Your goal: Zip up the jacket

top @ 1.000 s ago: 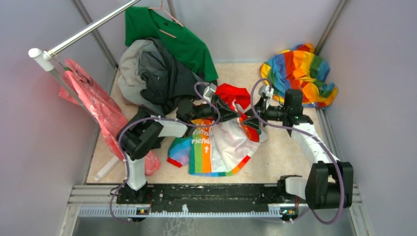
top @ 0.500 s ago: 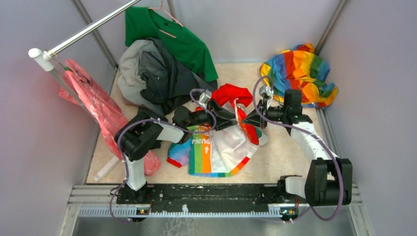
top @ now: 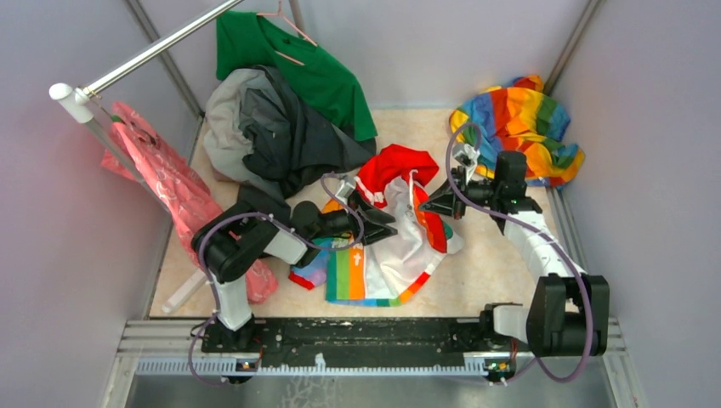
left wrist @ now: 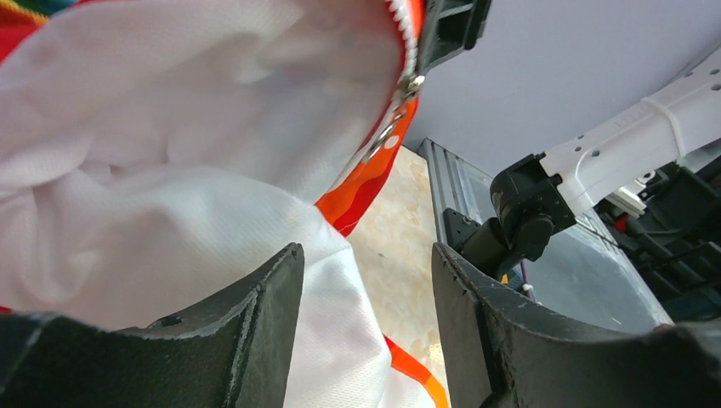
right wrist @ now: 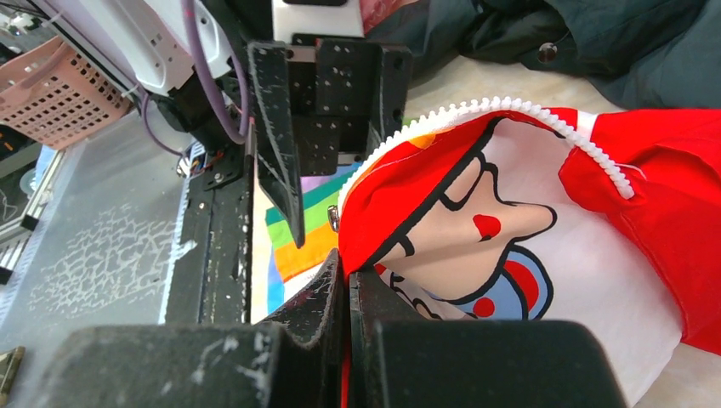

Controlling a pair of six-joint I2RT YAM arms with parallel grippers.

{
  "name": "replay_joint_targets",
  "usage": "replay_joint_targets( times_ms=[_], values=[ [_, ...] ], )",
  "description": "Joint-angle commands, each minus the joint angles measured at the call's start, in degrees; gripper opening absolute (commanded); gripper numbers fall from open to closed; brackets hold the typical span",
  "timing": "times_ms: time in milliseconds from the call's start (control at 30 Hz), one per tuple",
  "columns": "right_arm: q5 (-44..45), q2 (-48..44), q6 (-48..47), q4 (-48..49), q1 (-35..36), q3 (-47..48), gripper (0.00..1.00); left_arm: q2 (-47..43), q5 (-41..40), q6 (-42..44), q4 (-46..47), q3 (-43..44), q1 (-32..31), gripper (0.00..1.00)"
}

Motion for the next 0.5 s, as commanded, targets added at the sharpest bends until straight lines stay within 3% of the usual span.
replay_joint_targets(
  times_ms=[0, 467],
  values=[
    [-3.0, -1.1, 0.7, 3.0, -0.3, 0.9, 0.00, 3.6, 0.1, -4.0, 13.7, 2.6, -0.6, 0.62],
    [-2.2, -0.3, 0.6, 2.8, -0.3, 0.7, 0.00, 6.1, 3.2, -7.0, 10.6, 10.1, -1.9, 0.42]
  ],
)
